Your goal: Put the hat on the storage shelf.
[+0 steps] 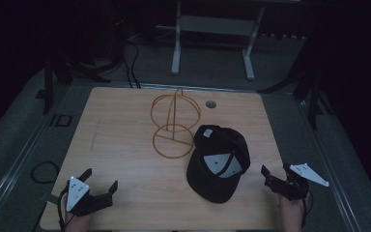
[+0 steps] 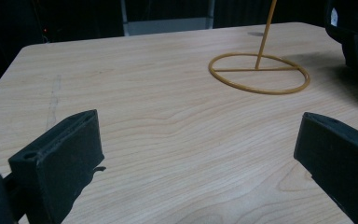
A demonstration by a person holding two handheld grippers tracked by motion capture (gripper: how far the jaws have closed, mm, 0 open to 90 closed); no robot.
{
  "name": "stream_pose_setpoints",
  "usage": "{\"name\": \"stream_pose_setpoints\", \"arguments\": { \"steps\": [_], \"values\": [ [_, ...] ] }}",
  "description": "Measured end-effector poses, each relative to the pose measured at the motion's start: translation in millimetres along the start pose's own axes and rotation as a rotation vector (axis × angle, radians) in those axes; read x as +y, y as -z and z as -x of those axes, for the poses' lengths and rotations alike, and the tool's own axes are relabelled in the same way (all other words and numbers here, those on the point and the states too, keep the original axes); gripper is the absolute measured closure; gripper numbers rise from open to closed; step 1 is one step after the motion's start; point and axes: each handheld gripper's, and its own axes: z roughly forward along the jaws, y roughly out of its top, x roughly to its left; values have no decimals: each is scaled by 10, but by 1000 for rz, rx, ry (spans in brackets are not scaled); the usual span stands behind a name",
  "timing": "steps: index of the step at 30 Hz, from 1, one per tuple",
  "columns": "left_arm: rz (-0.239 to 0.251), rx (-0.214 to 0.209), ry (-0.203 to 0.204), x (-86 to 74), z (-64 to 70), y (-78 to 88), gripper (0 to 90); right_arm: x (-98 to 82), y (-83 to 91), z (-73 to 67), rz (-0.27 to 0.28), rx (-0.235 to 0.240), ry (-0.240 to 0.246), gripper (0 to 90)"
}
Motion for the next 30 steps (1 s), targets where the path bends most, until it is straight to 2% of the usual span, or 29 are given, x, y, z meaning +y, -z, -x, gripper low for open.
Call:
{"name": "stream_pose_setpoints", "arguments": {
  "steps": [3,6,8,12,16,19,25,30],
  "values": [
    [-1,-1,1,1,-3,0,15,101,86,-45,34,22,-6,128],
    [-3,1,6,-1,-3,0,15,225,185,-118,67,39,13,126],
    [-1,0,8,-2,-6,-1,15,305,231,-172,69,54,31,126],
    [14,-13,46,6,-31,12,15,466,318,-298,68,96,70,123],
    [-11,2,37,-5,-38,-2,15,610,393,-435,94,119,103,121],
    [-8,-10,31,-8,-26,-6,15,693,401,-527,97,131,125,116],
    [-4,-35,8,10,36,-1,15,801,311,-695,54,174,180,112],
    [-9,-53,-4,15,76,-7,15,844,176,-807,-19,198,216,112]
  ]
}}
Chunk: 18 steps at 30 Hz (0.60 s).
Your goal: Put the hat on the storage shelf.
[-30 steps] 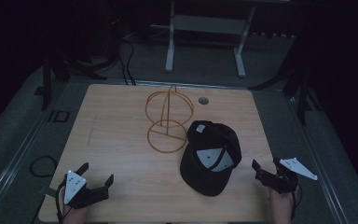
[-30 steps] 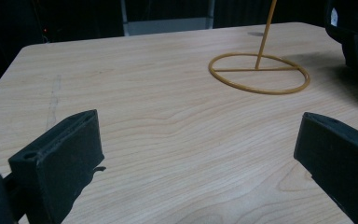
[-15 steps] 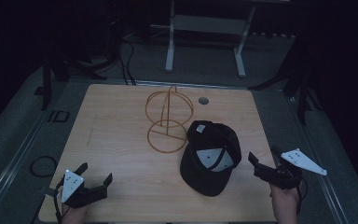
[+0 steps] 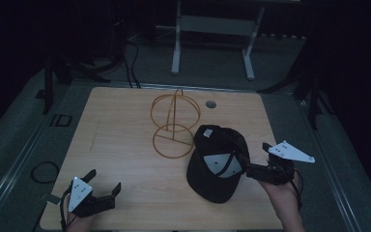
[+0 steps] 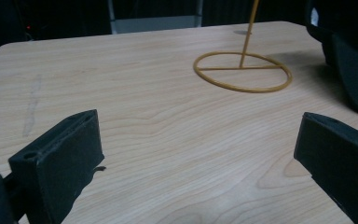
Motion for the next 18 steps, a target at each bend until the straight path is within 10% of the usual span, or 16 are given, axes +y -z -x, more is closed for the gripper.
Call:
{"name": "stream_pose_setpoints", "arguments": {
  "steps": [18],
  "values": [
    [-14,-17,-11,5,33,-10,15,-158,-623,-31,-200,-71,-5,201]
  ]
}}
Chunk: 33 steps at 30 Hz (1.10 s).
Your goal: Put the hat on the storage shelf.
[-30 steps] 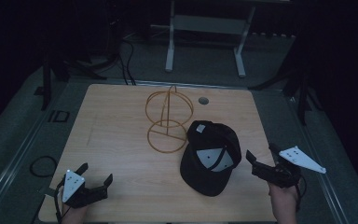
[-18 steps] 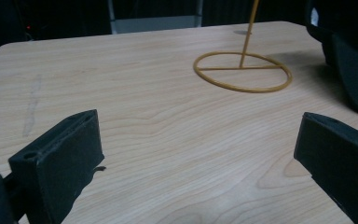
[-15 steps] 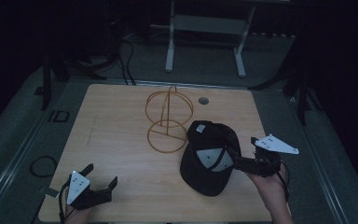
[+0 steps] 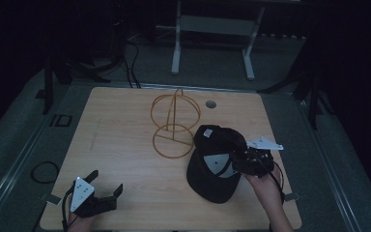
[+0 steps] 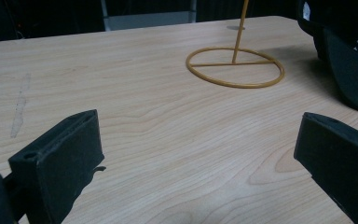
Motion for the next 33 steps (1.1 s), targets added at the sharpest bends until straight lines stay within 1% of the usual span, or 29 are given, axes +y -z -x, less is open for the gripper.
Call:
{"name": "stream_pose_setpoints", "arguments": {
  "steps": [1,2,3,4,5,6,8,9,12,14,17,18,19,21,25,28,30,33],
  "values": [
    [1,-2,1,0,0,0,15,-18,-27,8,-6,-5,-4,211],
    [0,-2,1,0,0,-2,15,-34,-46,18,-11,-11,-7,262],
    [-1,-3,-1,1,1,-2,15,-48,-66,27,-21,-10,3,313],
    [1,-5,0,2,1,-2,15,-61,-87,31,-34,-26,19,324],
    [1,-5,0,2,2,-3,15,-72,-100,33,-35,-38,24,351],
    [1,-5,0,2,2,-3,15,-72,-100,33,-35,-38,24,351],
    [0,-7,0,3,5,-3,15,-90,-122,47,-41,-53,36,438],
    [-1,-6,-1,2,5,-3,15,-93,-130,52,-44,-53,33,452],
    [-3,-6,-1,2,7,-5,15,-100,-158,68,-50,-60,35,536],
    [-4,-8,1,1,6,-6,15,-104,-175,85,-53,-60,33,615],
    [-2,-8,4,2,4,-7,15,-102,-189,99,-53,-69,37,709],
    [-2,-8,4,2,4,-7,15,-102,-189,99,-53,-69,37,709],
    [-3,-10,4,1,2,-7,15,-101,-197,100,-51,-76,43,802],
    [-5,-9,3,1,0,-6,15,-102,-205,101,-48,-81,41,873],
    [-5,-10,4,1,-1,-8,15,-92,-198,85,-27,-87,34,882],
    [-6,-13,7,0,-2,-11,15,-69,-162,77,8,-97,18,882],
    [-7,-12,6,1,0,-11,15,-42,-120,77,32,-87,10,883],
    [-8,-14,8,1,-2,-14,15,4,-49,62,59,-73,14,884]
  ]
}}
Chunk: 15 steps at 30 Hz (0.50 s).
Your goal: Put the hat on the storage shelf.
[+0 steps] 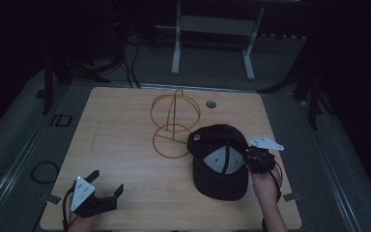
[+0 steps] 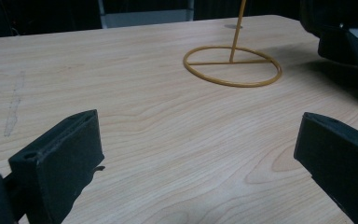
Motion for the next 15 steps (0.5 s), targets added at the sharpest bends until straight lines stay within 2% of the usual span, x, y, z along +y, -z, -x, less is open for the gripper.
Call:
{"name": "stream_pose_setpoints", "arguments": {
  "steps": [5,8,11,13,15],
  "values": [
    [19,2,-26,3,20,-2,15,81,129,2,54,25,-15,885],
    [11,1,-31,9,52,-22,16,124,209,6,92,49,-23,885],
    [3,-21,-31,27,120,-52,16,167,274,-6,120,60,-26,886],
    [-4,-57,-18,48,167,-83,15,197,313,-20,135,66,-23,886],
    [-30,-99,-2,82,217,-119,16,227,352,-37,147,68,-20,886]
  ]
}}
